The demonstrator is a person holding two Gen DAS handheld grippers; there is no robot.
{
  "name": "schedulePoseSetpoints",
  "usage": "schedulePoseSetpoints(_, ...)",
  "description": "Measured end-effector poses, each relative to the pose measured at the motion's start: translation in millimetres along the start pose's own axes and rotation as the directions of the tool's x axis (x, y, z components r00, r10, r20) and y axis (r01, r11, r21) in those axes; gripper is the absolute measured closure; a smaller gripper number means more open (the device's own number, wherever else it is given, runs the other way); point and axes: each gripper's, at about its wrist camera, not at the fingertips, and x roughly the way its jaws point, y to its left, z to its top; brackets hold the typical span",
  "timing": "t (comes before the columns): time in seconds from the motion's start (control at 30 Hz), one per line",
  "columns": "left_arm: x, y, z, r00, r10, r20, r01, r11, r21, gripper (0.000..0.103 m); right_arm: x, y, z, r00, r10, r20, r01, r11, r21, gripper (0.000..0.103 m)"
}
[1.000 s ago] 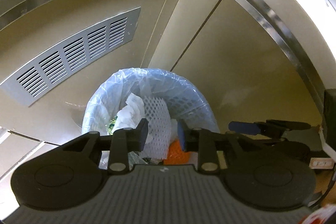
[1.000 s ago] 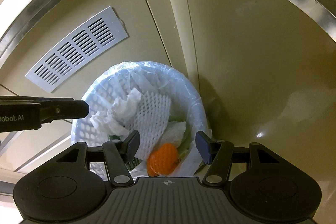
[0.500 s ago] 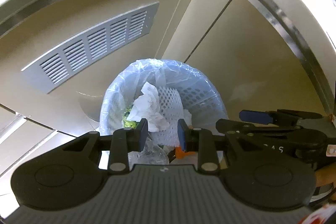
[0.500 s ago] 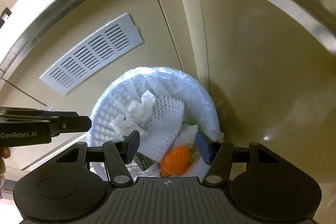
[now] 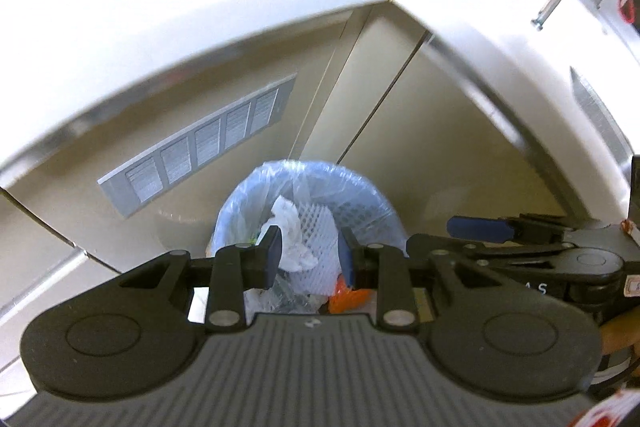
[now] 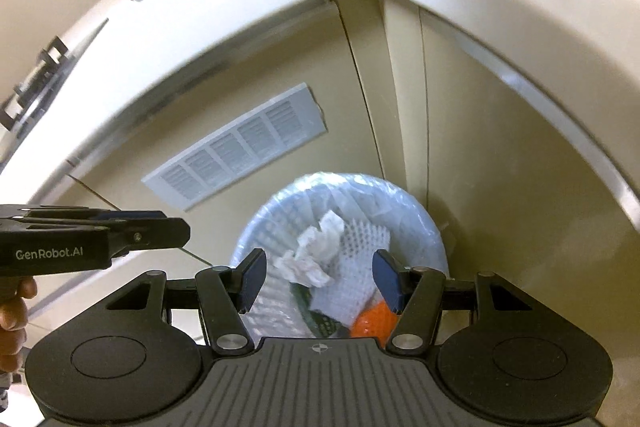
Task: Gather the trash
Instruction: 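Withdraw both open tools from above the wastebasket, then raise both tools toward the counter items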
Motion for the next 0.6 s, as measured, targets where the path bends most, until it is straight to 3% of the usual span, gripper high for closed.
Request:
schedulePoseSetpoints(0.33,-56,-8,18,0.991,-0.038,0.129,0.035,0.999,0.024,0.075,-61,16,15,0.990,0.011,0.144,-0.013,1.000,0.011,0.044)
schedulePoseSetpoints(0.6,-74,-24,42,0.977,-0.040,0.208,0.030,0.998,0.054,0.070,-95,7,30,0.972,-0.006,0.235,-0.006,0.999,0.047,0.044)
